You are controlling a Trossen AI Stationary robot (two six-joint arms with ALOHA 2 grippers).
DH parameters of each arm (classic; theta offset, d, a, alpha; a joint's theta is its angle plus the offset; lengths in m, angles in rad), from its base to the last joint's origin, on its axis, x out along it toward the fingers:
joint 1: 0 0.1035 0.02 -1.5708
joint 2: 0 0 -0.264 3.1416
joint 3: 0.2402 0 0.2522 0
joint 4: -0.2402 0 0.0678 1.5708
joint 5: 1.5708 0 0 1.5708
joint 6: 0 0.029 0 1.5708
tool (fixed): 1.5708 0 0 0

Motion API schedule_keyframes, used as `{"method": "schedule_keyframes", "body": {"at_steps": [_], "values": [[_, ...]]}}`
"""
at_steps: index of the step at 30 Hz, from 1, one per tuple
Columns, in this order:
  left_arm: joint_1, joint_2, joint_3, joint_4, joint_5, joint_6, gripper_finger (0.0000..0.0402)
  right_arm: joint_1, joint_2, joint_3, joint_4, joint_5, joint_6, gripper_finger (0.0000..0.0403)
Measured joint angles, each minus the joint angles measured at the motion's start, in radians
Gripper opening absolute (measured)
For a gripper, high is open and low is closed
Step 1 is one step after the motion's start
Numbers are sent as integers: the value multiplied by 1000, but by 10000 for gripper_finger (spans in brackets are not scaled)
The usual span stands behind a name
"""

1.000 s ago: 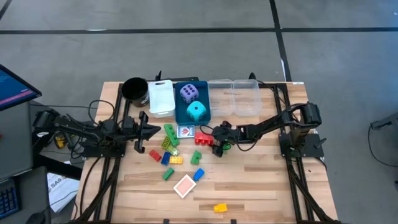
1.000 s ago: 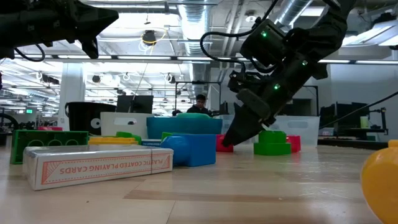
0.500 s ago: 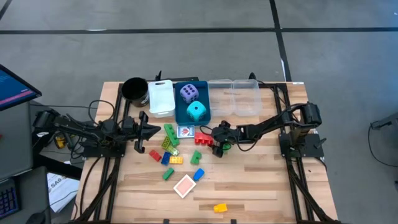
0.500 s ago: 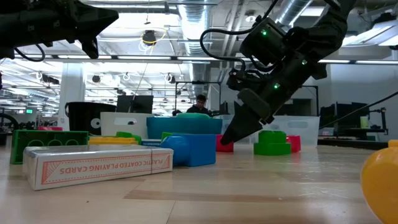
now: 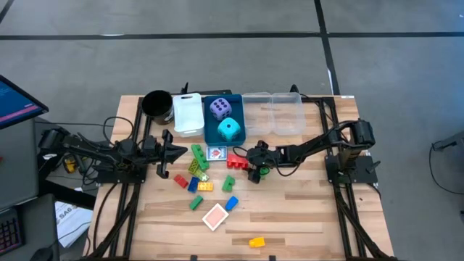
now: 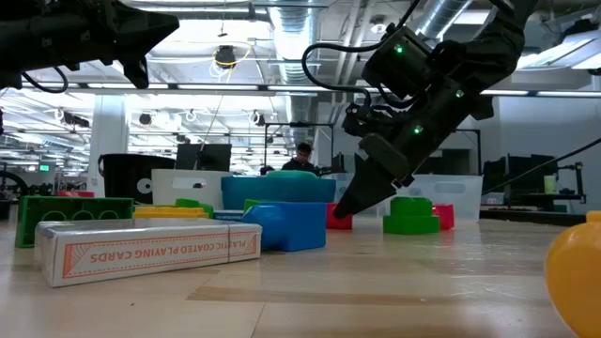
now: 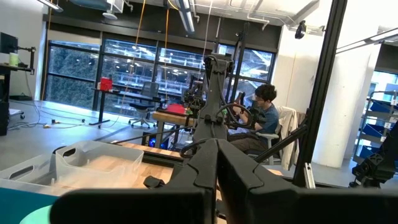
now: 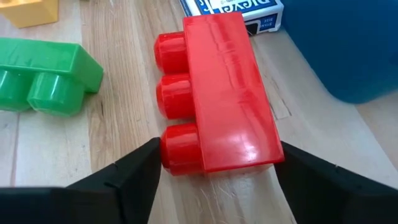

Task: Pick & Place Toys
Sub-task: Put the red 3 stud game piece into the left transparent bin

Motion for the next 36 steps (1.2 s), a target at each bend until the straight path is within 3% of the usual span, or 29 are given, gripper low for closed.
{"method": "schedule_keyframes", "body": {"at_steps": [19, 26, 36], "values": [[0, 0, 0, 0, 0, 0, 3, 16, -3, 10, 10, -23, 11, 277], [0, 0, 0, -1, 0, 0, 3, 43, -130, 18, -88, -23, 23, 276], [0, 0, 0, 0, 0, 0, 3, 58, -456, 18, -362, 286, 9, 276]]}}
